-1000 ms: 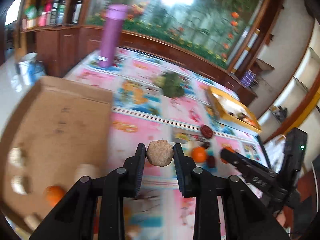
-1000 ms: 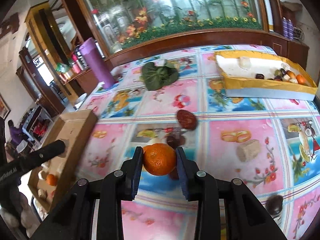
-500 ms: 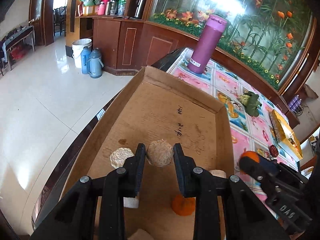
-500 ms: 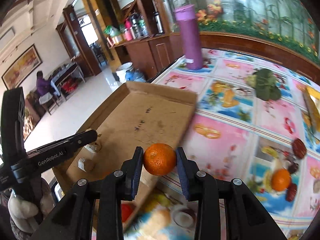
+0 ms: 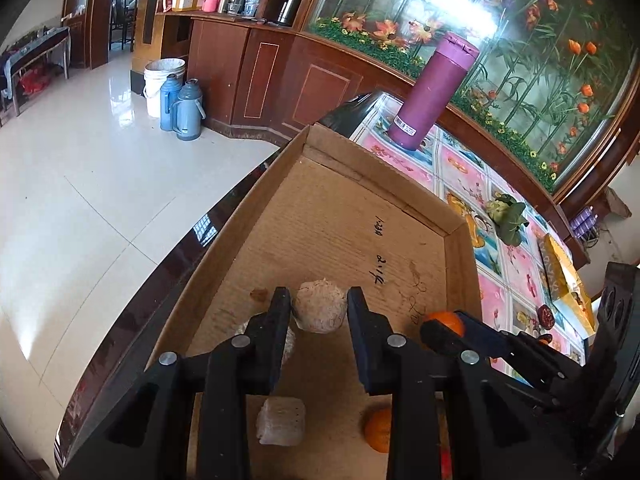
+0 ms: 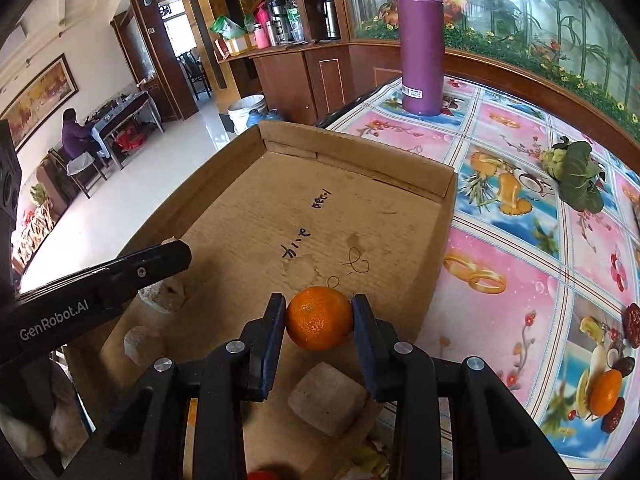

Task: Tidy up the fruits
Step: 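Carry the brown ball and orange over the cardboard box, then open both tools to release the brown ball and orange into the box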

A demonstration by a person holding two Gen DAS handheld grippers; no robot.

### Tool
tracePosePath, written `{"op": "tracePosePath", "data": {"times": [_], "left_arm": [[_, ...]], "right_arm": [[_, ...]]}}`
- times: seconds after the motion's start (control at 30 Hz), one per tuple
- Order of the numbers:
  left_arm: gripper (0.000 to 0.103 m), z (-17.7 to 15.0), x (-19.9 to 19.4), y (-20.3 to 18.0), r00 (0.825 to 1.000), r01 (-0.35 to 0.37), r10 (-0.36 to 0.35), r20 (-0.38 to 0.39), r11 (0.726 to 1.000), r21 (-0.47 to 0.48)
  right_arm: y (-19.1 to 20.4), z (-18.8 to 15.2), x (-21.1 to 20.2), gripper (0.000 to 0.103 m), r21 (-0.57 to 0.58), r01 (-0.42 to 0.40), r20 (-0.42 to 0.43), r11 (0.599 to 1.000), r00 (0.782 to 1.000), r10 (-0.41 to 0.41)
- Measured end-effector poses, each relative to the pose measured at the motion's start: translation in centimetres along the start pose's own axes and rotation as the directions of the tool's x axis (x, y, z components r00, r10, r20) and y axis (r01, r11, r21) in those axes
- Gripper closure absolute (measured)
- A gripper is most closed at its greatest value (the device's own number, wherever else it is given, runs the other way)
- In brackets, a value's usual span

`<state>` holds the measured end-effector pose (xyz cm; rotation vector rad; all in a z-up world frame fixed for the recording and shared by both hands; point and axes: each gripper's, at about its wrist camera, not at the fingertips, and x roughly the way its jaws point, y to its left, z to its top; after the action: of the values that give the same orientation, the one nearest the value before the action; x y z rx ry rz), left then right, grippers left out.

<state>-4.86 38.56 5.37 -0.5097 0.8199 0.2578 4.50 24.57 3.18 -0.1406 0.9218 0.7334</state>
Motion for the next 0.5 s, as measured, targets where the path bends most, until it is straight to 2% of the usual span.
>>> {"op": "tracePosePath", "data": {"times": [0.13,0.23,0.33,0.43,0.5], "left_arm": [[0.061,-0.4,-1.4,-0.2,1.0,0.021,-0.021,0.019,1.0,-0.001],[0.053,-0.8,-2.9,-0.4,0.998,0.038,-0.037,0.045,0.999,-0.007],[0.051,-1.1,-3.9,-0.5,0.997,0.045,-0.044,0.066,0.999,-0.021],[0.051,-1.5,-4.5,-1.2,0.995,0.06,-0.058,0.077,0.998,-0.02],[0.051,-1.9,-4.9,-1.9,0.995,0.062,-0.062,0.08,0.998,-0.008]], "right_arm": [[-0.2,-0.2,-1.4,0.059,0.015,-0.005,0.039,1.0,0.999,0.005],[-0.6,-1.2,-4.0,0.055,0.048,-0.005,0.077,0.999,0.997,0.001],[-0.9,-3.3,-6.4,0.043,0.082,-0.016,0.103,0.996,0.995,0.008],[0.0,-5.2,-7.0,0.041,0.041,0.049,0.081,0.998,0.995,-0.053],[0.9,-6.2,-6.5,0.041,-0.013,0.121,0.063,0.993,0.991,-0.12]]}}
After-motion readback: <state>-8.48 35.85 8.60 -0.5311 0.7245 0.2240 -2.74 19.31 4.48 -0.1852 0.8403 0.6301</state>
